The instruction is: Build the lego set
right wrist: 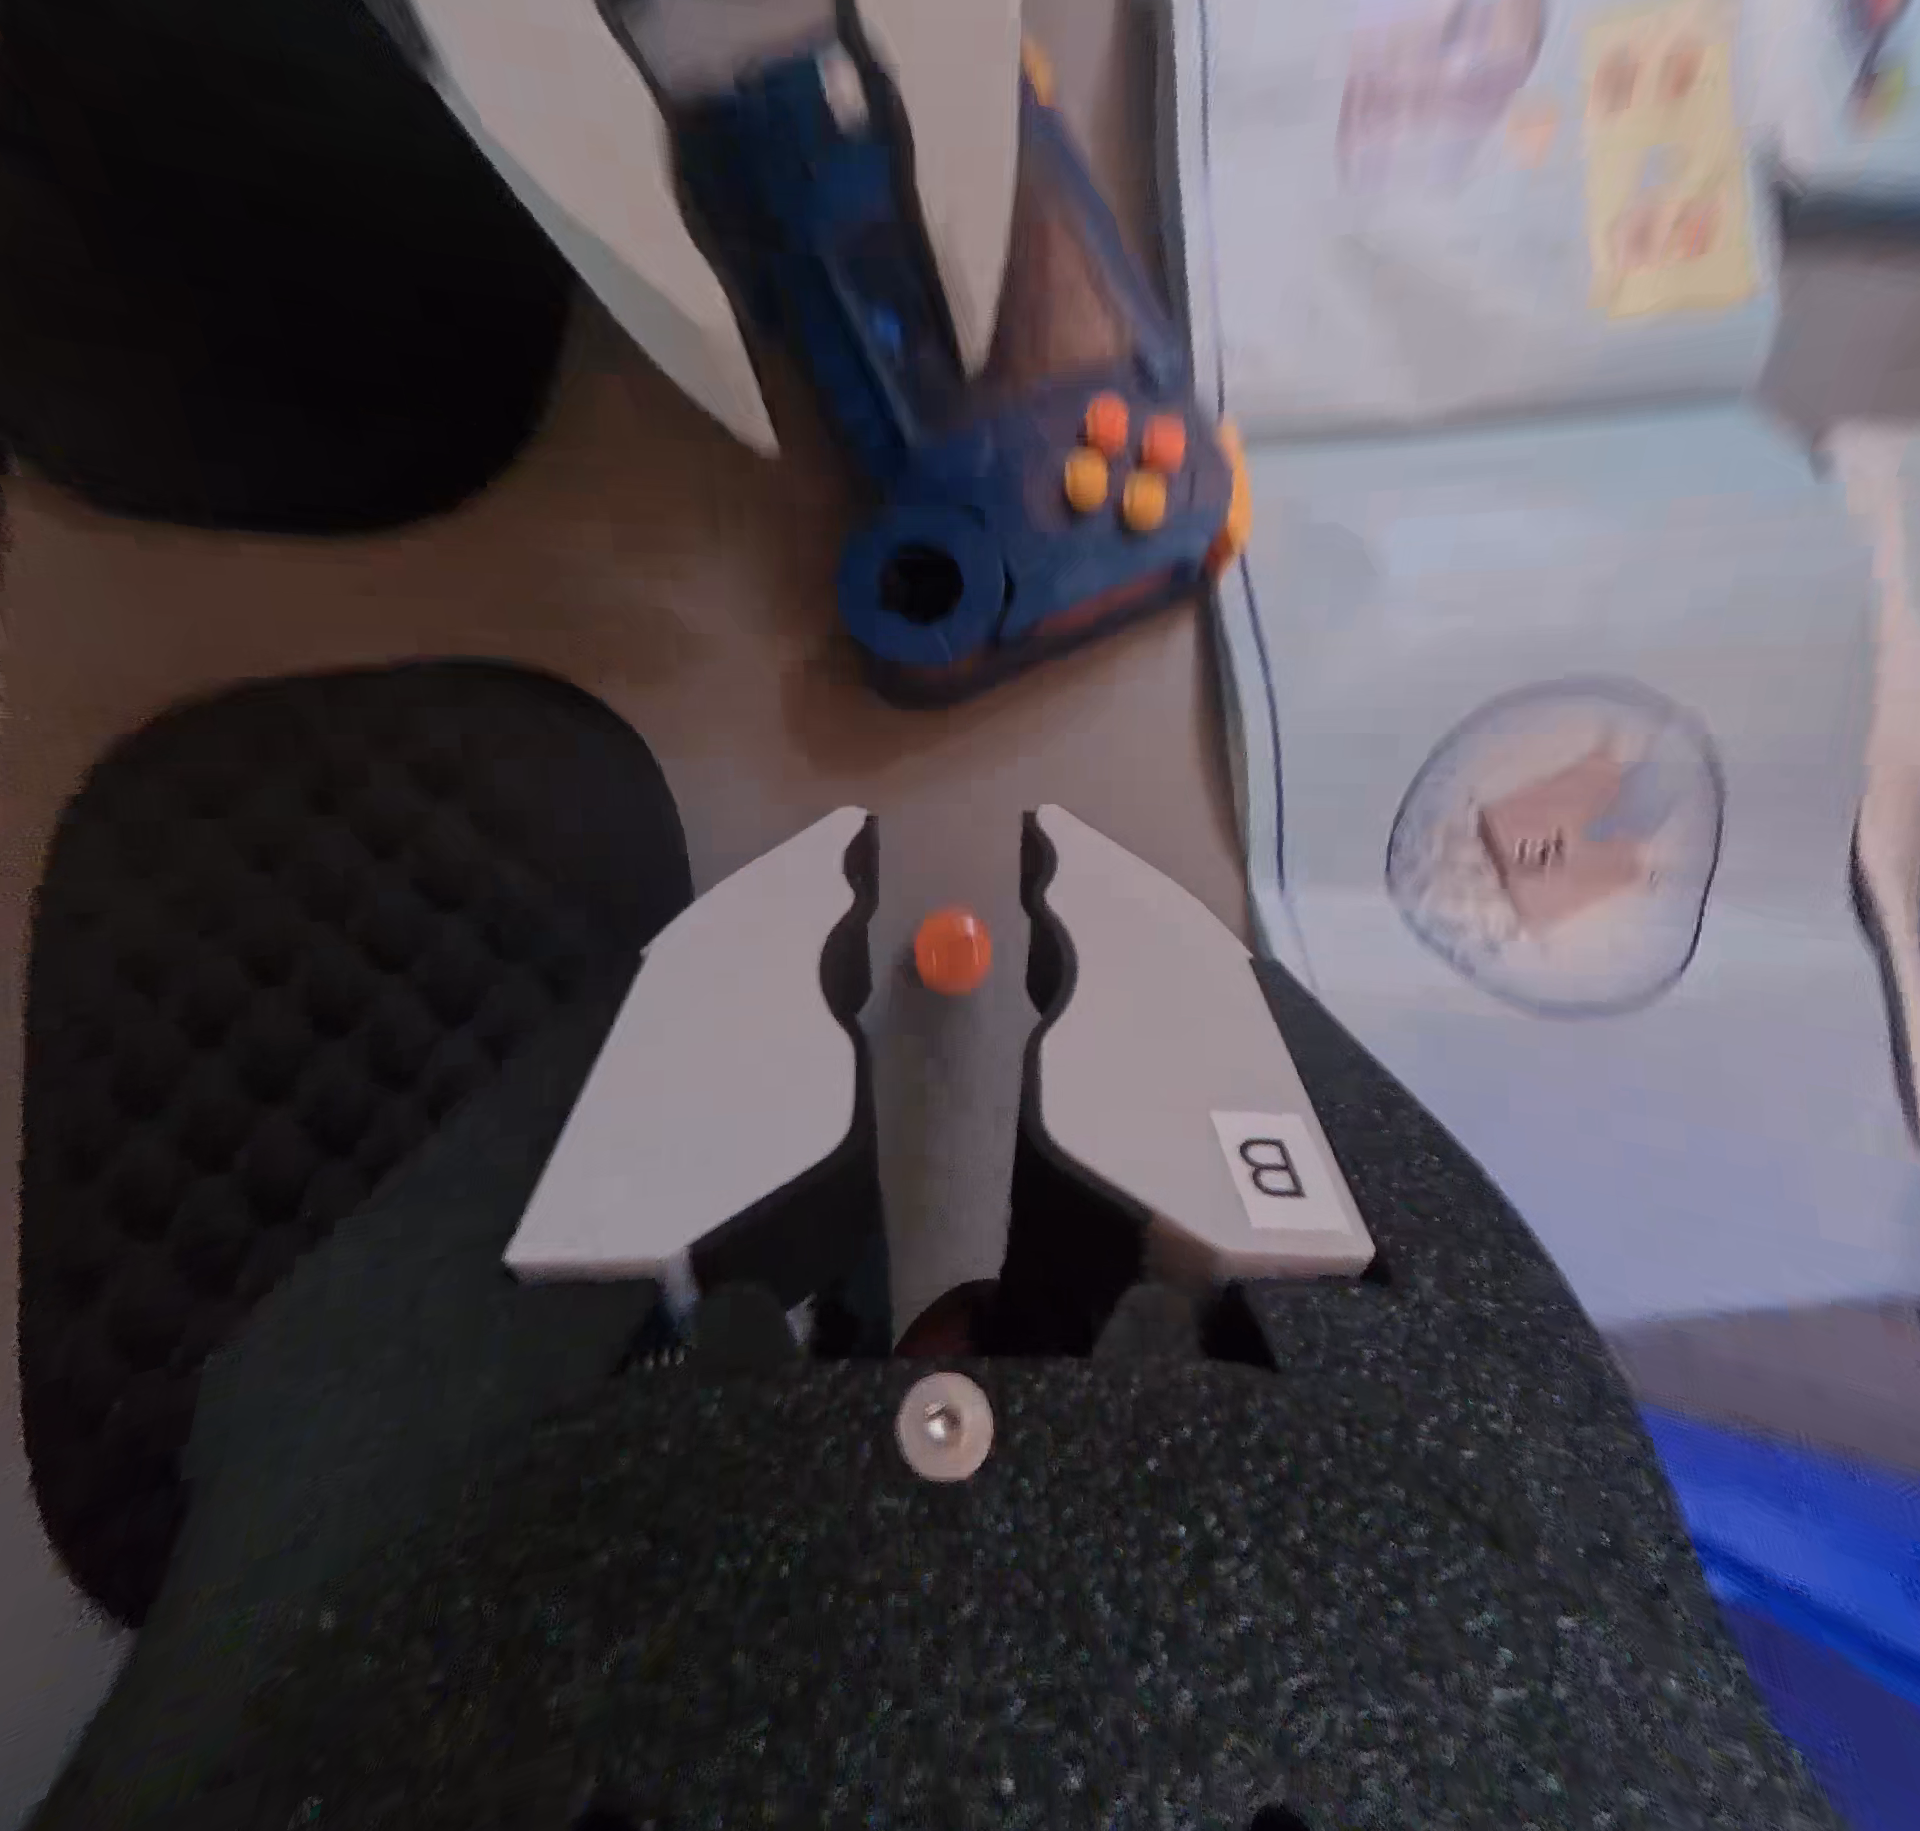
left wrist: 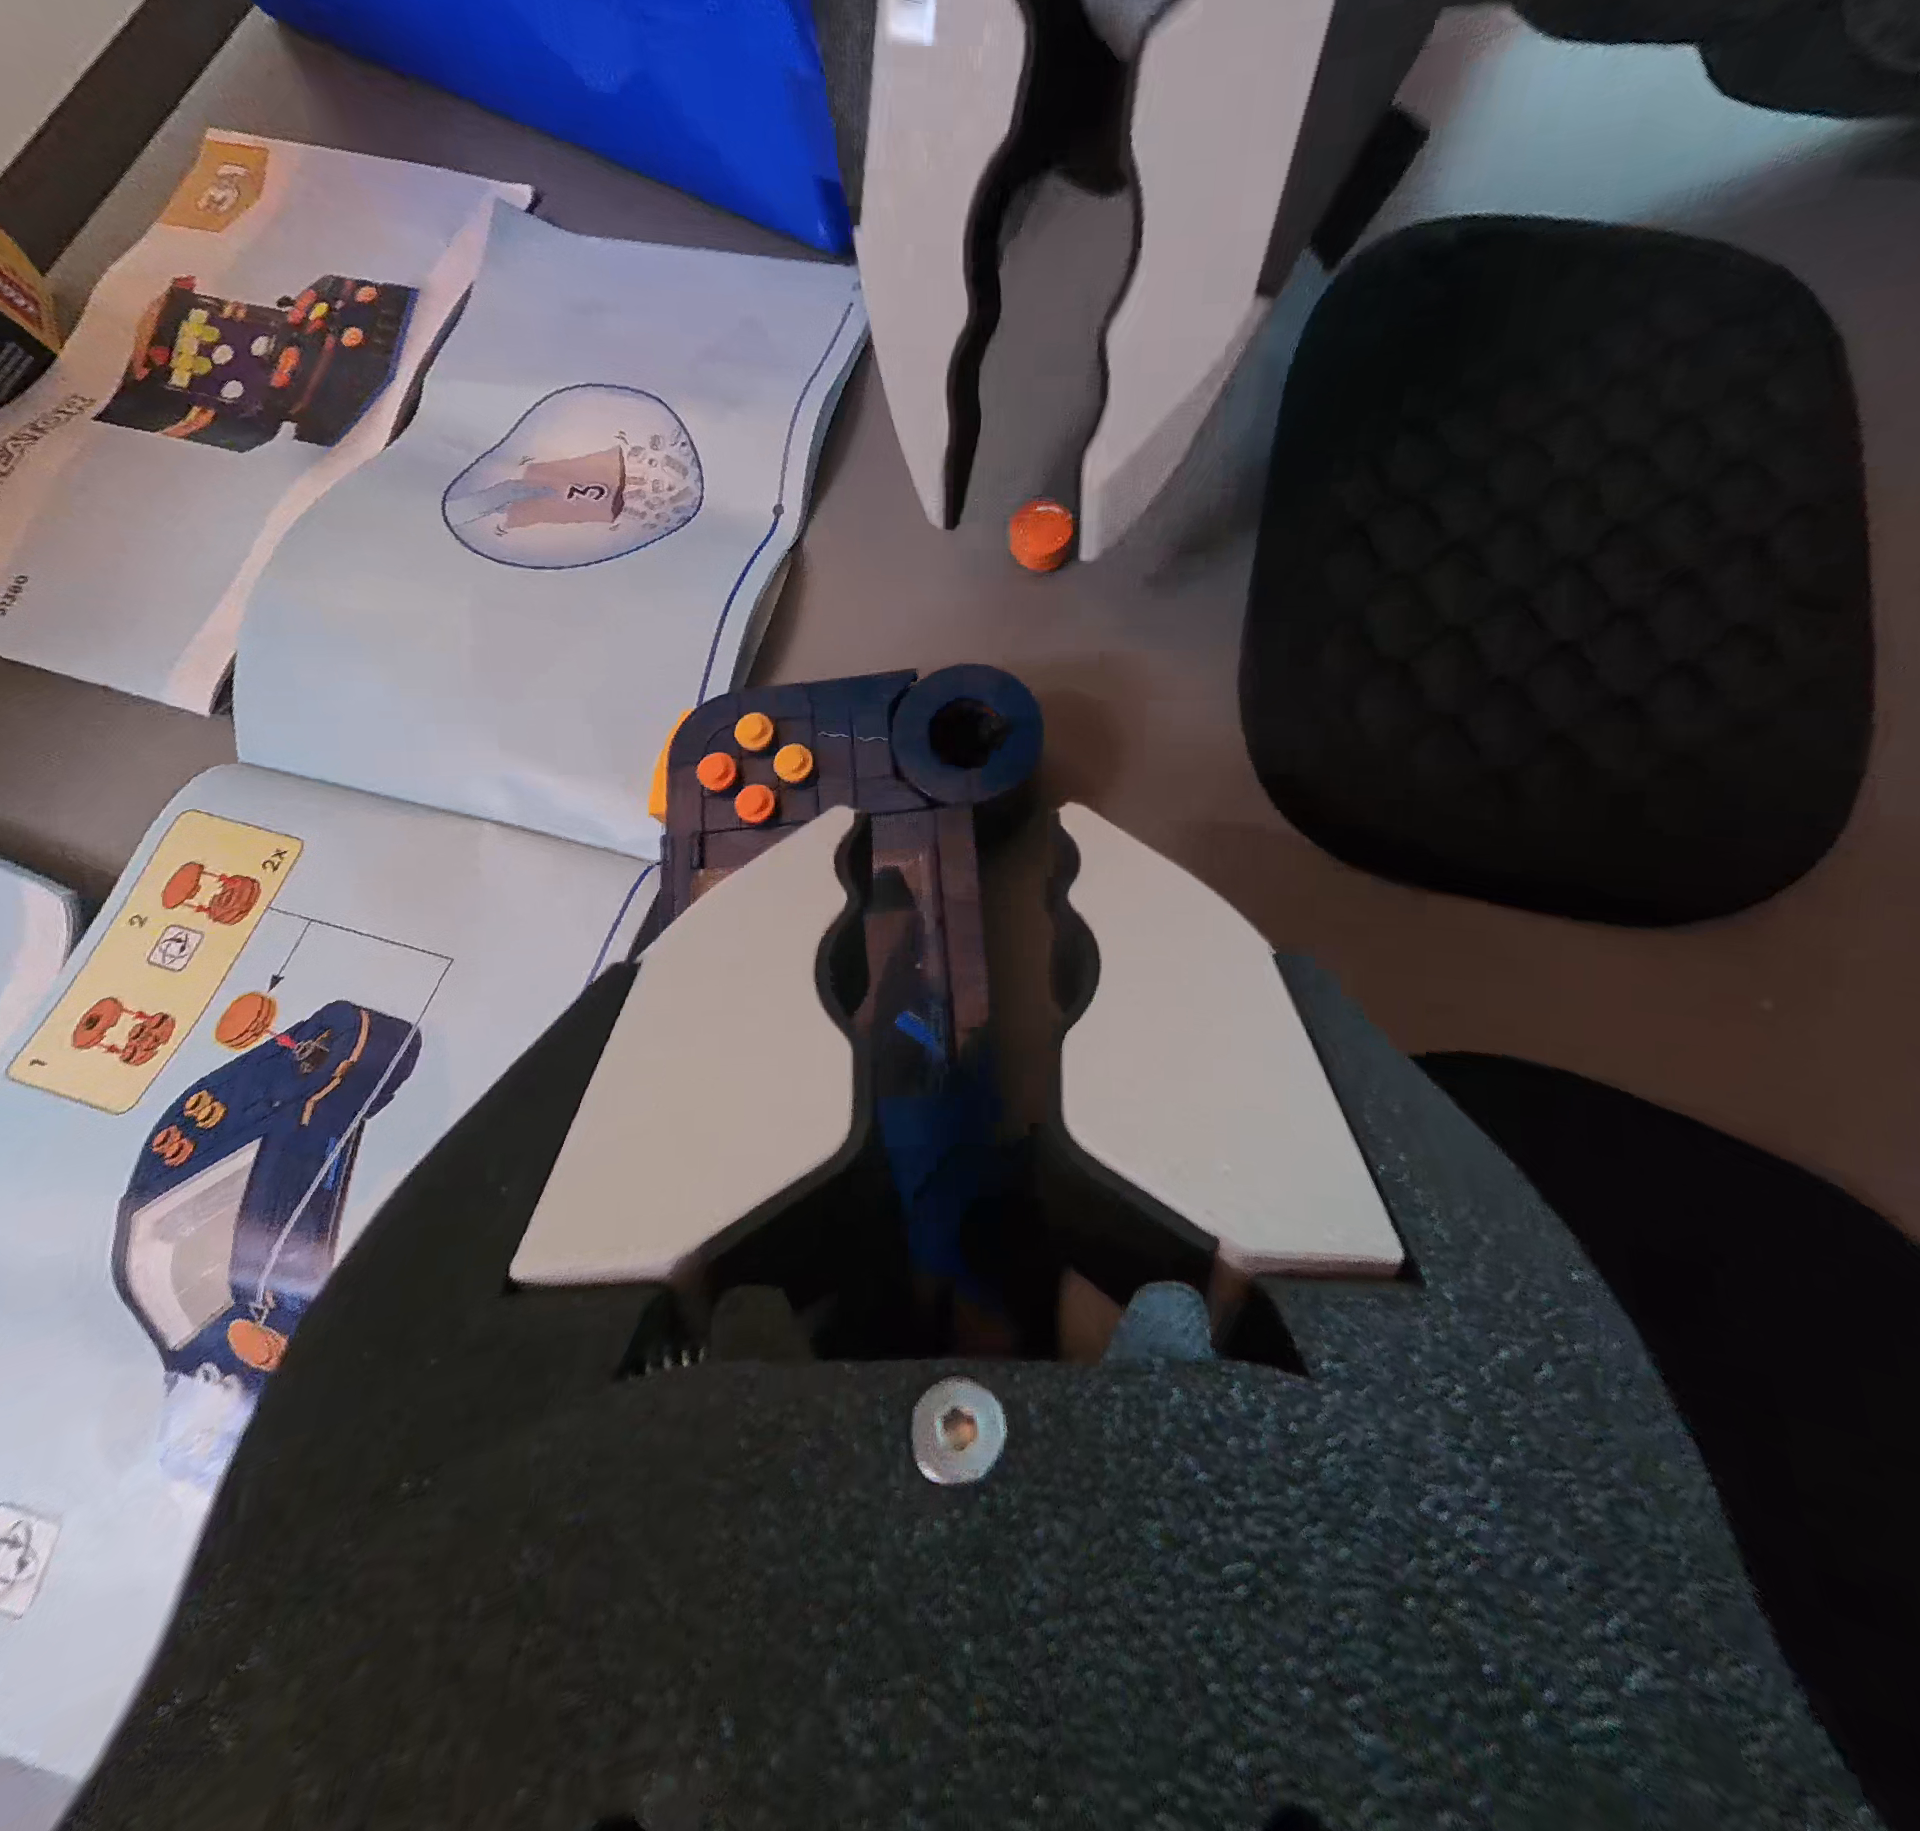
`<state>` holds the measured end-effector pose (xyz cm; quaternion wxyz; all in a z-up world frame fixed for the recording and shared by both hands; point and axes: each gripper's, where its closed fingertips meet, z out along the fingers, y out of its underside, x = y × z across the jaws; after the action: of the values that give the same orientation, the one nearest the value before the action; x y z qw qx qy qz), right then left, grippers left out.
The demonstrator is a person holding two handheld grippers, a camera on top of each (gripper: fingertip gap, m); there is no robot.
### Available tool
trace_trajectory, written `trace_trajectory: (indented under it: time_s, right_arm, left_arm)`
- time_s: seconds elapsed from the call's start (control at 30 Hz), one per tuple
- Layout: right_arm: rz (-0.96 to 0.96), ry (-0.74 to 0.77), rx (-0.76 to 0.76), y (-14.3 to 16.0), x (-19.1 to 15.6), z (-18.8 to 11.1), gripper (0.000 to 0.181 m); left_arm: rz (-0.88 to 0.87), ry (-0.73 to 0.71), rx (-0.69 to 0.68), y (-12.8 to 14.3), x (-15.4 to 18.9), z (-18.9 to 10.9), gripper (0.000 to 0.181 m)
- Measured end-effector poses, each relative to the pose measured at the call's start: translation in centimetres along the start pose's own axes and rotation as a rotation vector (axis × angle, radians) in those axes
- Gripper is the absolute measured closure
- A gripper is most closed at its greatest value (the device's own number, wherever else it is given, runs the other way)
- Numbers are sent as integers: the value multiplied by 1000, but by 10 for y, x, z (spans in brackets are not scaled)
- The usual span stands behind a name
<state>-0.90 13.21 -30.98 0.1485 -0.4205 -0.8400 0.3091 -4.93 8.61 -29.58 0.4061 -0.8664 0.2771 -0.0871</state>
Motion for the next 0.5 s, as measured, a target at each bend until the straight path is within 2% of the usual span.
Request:
trace_trajectory:
  time_s: [0.07, 0.1, 0.3, 0.5]
  right_arm:
    - [-54, -59, 171, -26, -7, -2, 160]
    - [-85, -68, 210, -33, -7, 0, 161]
    - [-226, -81, 218, -41, -8, 19, 164]
    - [-267, -100, 184, -38, -8, 29, 169]
  left_arm:
    - [26, 24, -12, 1, -1, 4, 150]
    - [34, 35, -19, 2, -2, 7, 149]
    - [70, 134, -60, 5, 6, 17, 140]
    - [52, 146, -26, 5, 3, 17, 148]
